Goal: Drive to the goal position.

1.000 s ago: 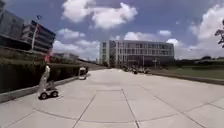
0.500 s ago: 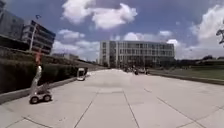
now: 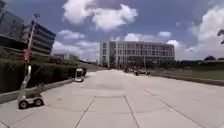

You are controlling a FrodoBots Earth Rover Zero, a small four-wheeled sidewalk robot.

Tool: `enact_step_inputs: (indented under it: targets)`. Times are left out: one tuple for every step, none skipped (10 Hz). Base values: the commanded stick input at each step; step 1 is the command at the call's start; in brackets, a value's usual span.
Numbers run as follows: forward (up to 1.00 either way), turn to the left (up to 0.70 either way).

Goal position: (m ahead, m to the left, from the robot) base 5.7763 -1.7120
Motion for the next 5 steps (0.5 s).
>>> enact_step_inputs:
  targets:
    - [0.50,0.00]
    - [0.50,0.00]
    - [0.50,0.00]
    - [0.50,0.00]
    - [0.50,0.00]
